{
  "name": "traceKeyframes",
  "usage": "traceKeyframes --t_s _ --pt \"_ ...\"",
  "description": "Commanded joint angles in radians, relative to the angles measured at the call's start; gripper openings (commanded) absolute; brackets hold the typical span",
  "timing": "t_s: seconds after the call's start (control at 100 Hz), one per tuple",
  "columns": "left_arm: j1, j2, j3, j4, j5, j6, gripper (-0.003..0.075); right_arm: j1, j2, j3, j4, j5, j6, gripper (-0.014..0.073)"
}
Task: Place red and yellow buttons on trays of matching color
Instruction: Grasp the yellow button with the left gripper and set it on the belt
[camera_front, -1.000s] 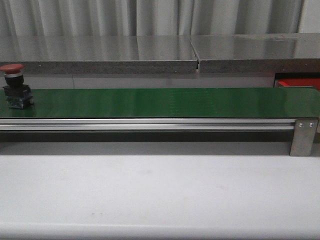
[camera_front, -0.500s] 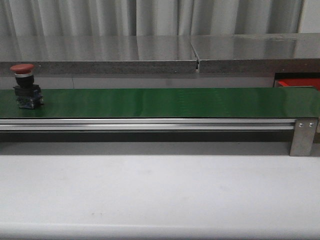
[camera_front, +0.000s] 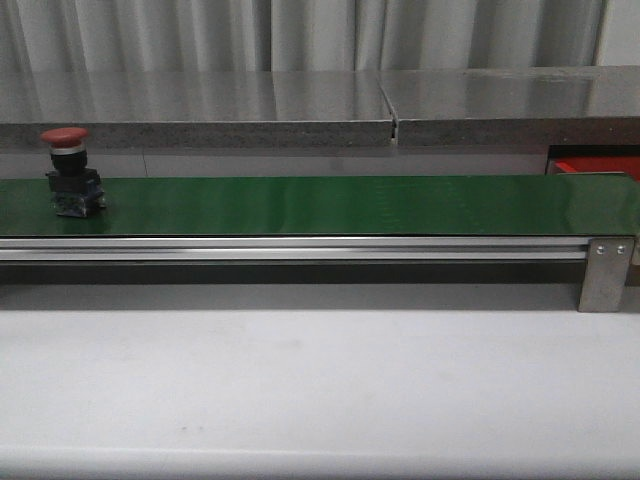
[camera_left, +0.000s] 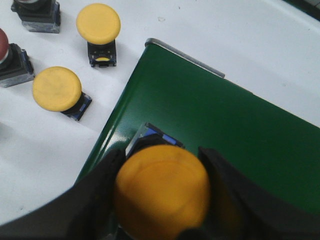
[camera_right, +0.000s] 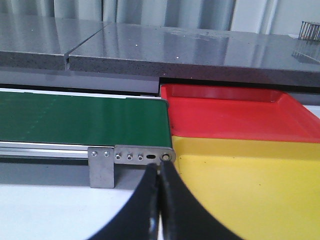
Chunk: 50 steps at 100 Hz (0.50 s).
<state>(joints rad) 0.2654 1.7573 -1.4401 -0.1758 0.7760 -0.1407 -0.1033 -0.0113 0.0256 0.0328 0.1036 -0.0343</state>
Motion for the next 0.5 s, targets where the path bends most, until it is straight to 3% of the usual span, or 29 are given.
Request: traceKeyframes --t_s 0.0,0.26,0.33,0.41,0.49 --pt "-0.006 -0.018 -0.026 -0.013 -0.054 0.0 0.0187 0.002 -0.018 -0.021 0.0 -0.073 -0.006 -0.0116" --pt "-0.006 0.035 -0.028 -0.011 -0.03 0.0 0.0218 0.002 -0.018 -0.021 0.0 -0.073 -0.006 -0.0116" --pt "-0.006 0.037 -0.028 -0.013 -0.03 0.0 0.0293 0.002 -0.018 -0.021 0.0 -0.073 -0.006 -0.0116" --pt "-0.006 0.035 -0.03 -0.013 -0.03 0.0 0.0458 0.002 -0.018 -0.021 0.0 -0.073 -0.006 -0.0116" --pt "-0.006 0.029 -0.035 -0.013 -0.026 0.0 0.0571 0.002 -0.018 -0.021 0.0 -0.073 -0.006 -0.0116"
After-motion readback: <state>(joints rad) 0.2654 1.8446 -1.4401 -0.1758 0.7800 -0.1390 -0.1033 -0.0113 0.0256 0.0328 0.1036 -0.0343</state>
